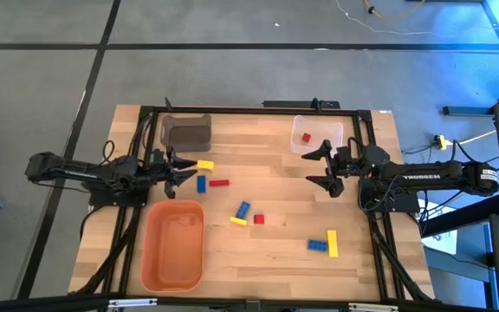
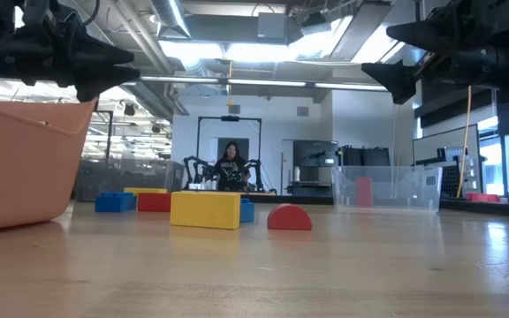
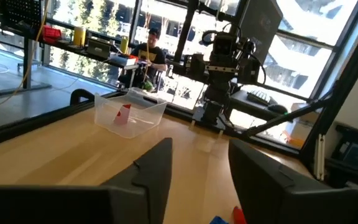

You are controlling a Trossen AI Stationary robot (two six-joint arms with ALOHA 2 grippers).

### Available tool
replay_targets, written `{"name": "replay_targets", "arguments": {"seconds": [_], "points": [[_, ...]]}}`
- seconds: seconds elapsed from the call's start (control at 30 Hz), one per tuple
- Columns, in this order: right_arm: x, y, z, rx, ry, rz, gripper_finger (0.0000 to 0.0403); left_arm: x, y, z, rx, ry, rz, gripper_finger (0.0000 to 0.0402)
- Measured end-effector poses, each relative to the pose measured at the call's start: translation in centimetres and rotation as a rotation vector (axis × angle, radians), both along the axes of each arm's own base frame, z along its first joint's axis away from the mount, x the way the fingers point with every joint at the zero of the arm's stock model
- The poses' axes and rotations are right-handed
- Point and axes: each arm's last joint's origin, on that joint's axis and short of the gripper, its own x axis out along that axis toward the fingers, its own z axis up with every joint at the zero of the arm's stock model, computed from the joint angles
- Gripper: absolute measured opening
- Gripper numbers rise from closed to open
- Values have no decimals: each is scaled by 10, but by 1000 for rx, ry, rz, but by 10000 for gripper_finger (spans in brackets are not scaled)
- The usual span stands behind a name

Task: Sort & place blocks by color
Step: Put the top red block into the transparent white bin

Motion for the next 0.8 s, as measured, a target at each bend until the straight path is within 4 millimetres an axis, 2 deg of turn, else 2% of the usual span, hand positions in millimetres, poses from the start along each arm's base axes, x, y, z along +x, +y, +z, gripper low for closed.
{"name": "replay_targets", "arguments": {"seconds": [0.2,0.37,0.53,0.8], "points": [[0,0,0,0,0,-3,372,20,0,4,-51,101,39,170],[0,0,0,1,3,-3,372,50,1,12,-82,251,100,171],[0,0,-3,9,32,-3,372,85,5,4,-106,468,153,171],[0,0,-3,15,36,-2,372,135,17,-22,-149,769,87,171]]}}
